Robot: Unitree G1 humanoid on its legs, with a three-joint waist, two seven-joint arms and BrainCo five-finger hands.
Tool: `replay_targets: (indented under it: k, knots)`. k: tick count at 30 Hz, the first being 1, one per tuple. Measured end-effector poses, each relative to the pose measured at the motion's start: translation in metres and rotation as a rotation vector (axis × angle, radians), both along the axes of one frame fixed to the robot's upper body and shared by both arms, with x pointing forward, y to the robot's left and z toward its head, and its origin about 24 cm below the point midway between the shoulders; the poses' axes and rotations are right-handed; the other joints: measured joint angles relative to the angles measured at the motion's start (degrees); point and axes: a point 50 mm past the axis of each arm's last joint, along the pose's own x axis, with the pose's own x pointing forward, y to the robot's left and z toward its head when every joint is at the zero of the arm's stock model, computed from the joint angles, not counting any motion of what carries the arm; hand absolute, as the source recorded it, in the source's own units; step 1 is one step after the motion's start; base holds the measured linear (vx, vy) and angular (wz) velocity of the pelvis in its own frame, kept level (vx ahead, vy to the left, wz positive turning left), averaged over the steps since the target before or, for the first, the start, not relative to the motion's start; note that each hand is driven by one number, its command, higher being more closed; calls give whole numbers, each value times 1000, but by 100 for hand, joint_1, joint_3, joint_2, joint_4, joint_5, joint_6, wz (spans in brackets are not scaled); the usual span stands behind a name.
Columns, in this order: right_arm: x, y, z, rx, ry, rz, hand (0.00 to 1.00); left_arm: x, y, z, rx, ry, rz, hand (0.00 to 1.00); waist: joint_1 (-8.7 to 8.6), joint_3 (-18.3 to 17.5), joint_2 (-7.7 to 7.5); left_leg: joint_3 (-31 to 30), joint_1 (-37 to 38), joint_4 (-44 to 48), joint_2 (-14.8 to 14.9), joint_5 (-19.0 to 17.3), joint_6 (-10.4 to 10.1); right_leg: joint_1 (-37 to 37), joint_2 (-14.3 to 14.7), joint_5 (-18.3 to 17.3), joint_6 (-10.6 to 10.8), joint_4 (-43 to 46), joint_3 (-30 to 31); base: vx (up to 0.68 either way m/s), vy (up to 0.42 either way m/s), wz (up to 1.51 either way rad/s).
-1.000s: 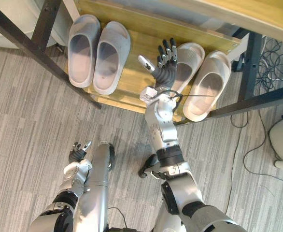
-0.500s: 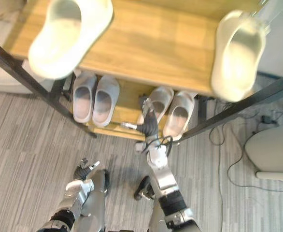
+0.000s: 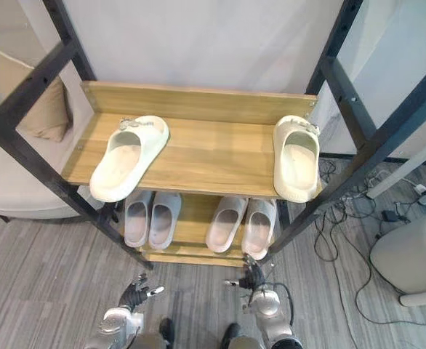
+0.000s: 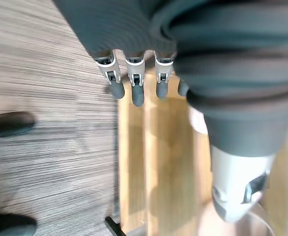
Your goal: Organize the slippers on the shoe rack
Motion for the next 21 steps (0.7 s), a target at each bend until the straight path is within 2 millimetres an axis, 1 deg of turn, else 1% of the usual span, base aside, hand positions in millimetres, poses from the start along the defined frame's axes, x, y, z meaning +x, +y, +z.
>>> replay_targets:
  k: [3, 5, 8, 10, 13, 15, 16, 18, 19, 21]
  knots:
    - [-20, -10, -15, -24, 106, -38, 0, 11, -14, 11, -5, -69, -84, 0, -89, -13, 0, -150, 131, -236, -82, 151, 31, 249, 39, 189, 32, -343, -134, -37, 17, 23]
    - [-29, -13, -20, -25, 148, -53, 0, 16, -22, 18, -18, -112, -133, 0, -98, -20, 14, -170, 197, -309, -117, 202, 56, 337, 48, 270, 33, -467, -143, -65, 26, 9]
    - [-45, -17, -28, -23, 209, -97, 0, 21, -41, 35, -63, -209, -198, 0, -106, -81, 85, -257, 323, -434, -184, 264, 130, 507, 49, 358, 61, -642, -187, -53, 18, 8]
    - [-54, -19, -31, -25, 235, -115, 0, 25, -54, 54, -110, -299, -241, 0, -108, -116, 147, -271, 407, -550, -221, 317, 156, 584, 48, 408, 85, -743, -207, -47, 17, 4]
    - [-59, -21, -34, -25, 260, -133, 0, 29, -71, 79, -210, -407, -285, 0, -103, -179, 219, -315, 439, -696, -259, 394, 172, 603, 53, 464, 99, -834, -234, -42, 11, 7]
    - [-61, -22, -34, -25, 266, -142, 0, 28, -84, 96, -296, -470, -324, 0, -107, -198, 212, -405, 470, -707, -283, 400, 177, 662, 57, 465, 94, -894, -284, -34, 1, 16]
    - [-63, -22, -35, -26, 271, -143, 0, 27, -88, 102, -328, -493, -341, 0, -93, -221, 209, -410, 474, -710, -285, 400, 177, 667, 57, 464, 93, -897, -286, -23, 2, 10]
    - [-65, -22, -36, -26, 281, -140, 0, 26, -102, 123, -419, -570, -392, 0, -36, -251, 207, -421, 480, -729, -292, 405, 184, 673, 58, 464, 93, -900, -288, -1, 1, 2]
    - [-65, -21, -36, -26, 282, -138, 0, 25, -106, 129, -452, -588, -404, 0, -29, -261, 207, -427, 487, -749, -295, 415, 192, 673, 59, 464, 93, -900, -289, 0, 0, 0]
    - [-66, -20, -36, -30, 287, -122, 0, 23, -117, 147, -529, -649, -443, 0, -24, -339, 205, -436, 553, -866, -301, 484, 221, 716, 74, 470, 101, -904, -293, 52, -10, 2]
